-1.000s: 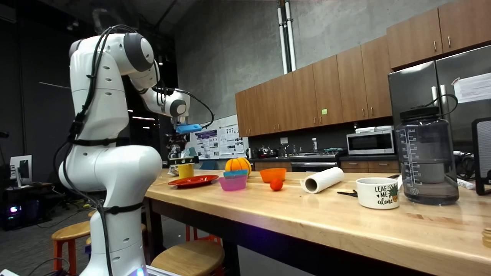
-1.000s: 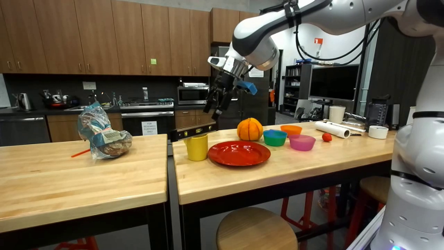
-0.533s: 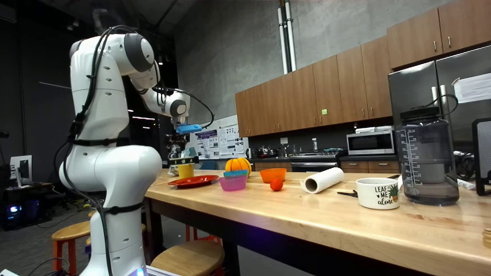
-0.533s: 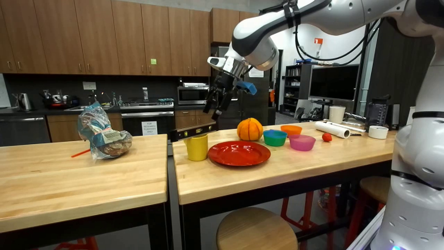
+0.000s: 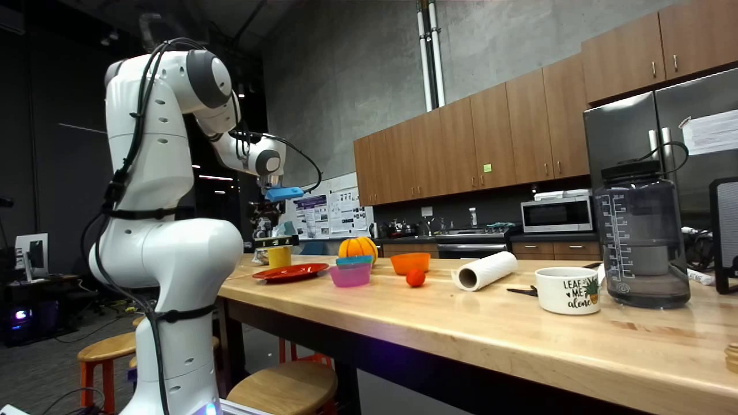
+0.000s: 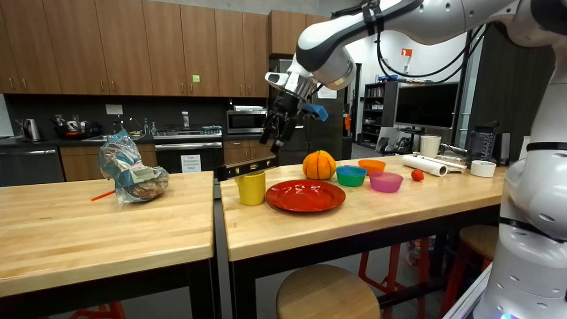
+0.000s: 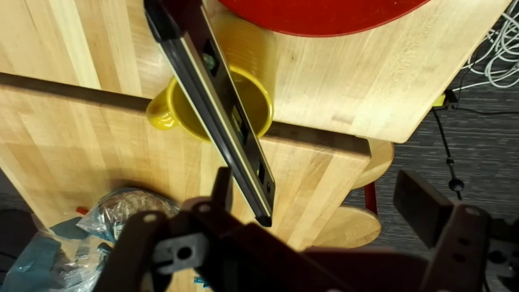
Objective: Remove the black object from the yellow mug and move it to the right
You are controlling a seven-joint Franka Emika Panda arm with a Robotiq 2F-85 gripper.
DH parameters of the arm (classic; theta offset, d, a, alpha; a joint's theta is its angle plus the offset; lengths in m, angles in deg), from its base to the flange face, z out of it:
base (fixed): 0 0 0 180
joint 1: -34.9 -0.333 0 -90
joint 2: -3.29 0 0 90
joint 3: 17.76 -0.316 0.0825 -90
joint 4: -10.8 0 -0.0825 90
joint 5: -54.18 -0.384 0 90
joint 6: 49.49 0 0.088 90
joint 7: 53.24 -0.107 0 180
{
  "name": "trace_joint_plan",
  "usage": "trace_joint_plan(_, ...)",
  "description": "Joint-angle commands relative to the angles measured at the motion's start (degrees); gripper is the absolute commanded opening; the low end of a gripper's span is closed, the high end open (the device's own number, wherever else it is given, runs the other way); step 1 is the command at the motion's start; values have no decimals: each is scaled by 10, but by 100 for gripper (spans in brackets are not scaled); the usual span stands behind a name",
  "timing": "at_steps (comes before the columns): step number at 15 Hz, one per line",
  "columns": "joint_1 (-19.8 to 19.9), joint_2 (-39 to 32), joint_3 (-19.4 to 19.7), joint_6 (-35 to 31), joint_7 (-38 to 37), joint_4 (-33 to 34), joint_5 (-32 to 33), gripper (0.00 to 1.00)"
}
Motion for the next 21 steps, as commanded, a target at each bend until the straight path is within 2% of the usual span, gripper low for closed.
trace_joint_plan(1, 17, 0, -16, 3, 0, 2, -1, 100)
trace_joint_plan(5, 20, -13, -25, -5, 12, 16, -2, 100)
trace_joint_plan(11, 27, -64, -40, 40, 37, 82, 39, 100)
trace_joint_plan(21, 39, -201, -75, 141, 77, 253, 183, 100)
